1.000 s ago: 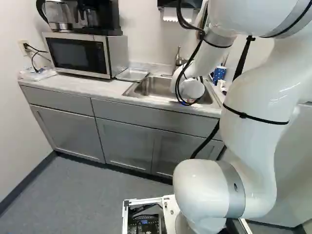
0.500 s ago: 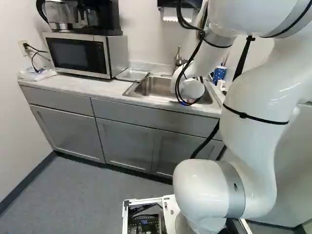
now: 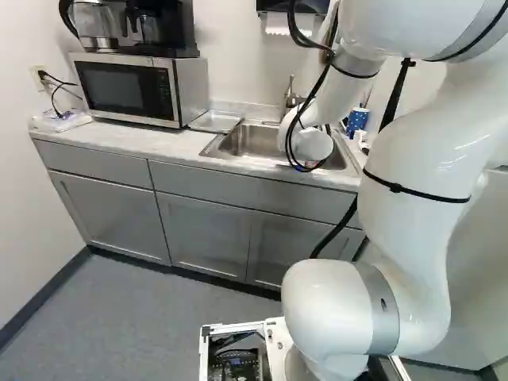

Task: Rinse the cup and place it in the tray

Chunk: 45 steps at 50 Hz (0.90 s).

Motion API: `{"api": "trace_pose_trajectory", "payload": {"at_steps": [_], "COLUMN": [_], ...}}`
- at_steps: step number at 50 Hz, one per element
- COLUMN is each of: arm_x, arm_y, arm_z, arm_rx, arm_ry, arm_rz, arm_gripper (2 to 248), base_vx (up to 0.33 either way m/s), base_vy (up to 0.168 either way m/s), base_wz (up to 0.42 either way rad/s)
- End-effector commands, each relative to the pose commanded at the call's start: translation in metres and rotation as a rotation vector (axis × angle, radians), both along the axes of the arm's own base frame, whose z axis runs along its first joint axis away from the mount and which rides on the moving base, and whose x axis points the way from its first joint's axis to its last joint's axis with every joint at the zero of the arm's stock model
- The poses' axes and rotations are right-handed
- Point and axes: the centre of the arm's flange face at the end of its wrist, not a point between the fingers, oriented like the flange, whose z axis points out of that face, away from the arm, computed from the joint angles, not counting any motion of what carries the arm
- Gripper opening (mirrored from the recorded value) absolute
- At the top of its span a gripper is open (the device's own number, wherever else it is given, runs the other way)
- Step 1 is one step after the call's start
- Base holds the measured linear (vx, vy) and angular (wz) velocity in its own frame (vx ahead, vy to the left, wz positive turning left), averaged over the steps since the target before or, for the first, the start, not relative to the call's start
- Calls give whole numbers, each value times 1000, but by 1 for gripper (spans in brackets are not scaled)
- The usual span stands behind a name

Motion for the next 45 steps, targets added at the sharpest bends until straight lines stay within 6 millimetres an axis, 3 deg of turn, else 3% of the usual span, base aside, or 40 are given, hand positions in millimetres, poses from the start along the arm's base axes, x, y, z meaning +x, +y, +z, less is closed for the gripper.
{"api": "trace_pose_trajectory", "payload": {"at_steps": [45], "arm_x": [0], "arm_y": [5], "arm_z": [0], "arm_rx": [0], "arm_ry": [0], "arm_rz": [9], "arm_gripper": [125], "base_vx": [0], "base_vy": [0], "base_wz": [0]}}
